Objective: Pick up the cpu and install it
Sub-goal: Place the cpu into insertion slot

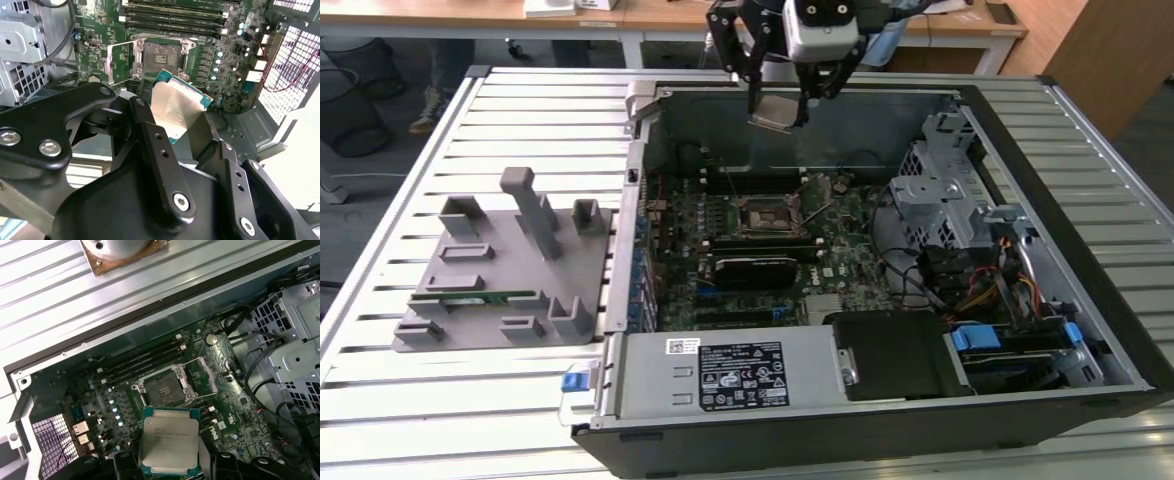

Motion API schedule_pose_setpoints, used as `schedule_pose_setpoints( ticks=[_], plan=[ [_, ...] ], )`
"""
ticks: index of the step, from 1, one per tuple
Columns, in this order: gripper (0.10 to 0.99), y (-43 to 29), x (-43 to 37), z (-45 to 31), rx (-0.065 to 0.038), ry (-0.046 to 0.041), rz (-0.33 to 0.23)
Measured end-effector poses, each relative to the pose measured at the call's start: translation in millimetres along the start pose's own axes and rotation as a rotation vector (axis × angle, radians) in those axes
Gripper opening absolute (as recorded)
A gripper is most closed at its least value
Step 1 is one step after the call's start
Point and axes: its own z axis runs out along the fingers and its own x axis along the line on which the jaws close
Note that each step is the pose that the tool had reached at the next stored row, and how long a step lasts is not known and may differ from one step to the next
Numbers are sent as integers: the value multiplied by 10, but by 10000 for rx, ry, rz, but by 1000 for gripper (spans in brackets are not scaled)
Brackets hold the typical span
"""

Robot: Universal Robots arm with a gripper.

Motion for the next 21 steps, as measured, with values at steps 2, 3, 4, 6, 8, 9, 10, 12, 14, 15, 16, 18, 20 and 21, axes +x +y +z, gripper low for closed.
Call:
schedule_pose_setpoints(
  ticks=[2, 3, 4, 6, 8, 9, 10, 12, 14, 15, 16, 18, 20, 21],
  plan=[
    [533, 0, 1, 2, -2, -14, 160],
    [533, 1, 1, 3, -3, -22, 239],
    [533, 0, 1, 4, -4, -29, 321],
    [533, 0, 2, 6, -5, -43, 491],
    [533, 0, 3, 9, -8, -58, 654],
    [533, 0, 3, 10, -9, -65, 736],
    [533, 0, 3, 11, -9, -72, 815],
    [533, 0, 4, 13, -12, -87, 976],
    [533, 0, 4, 16, -14, -102, 1150],
    [533, 0, 5, 17, -15, -110, 1232],
    [533, 0, 5, 19, -16, -117, 1317],
    [533, 0, 6, 21, -17, -132, 1484],
    [533, 0, 6, 24, -20, -148, 1662],
    [533, 0, 6, 25, -20, -155, 1746]
  ],
)
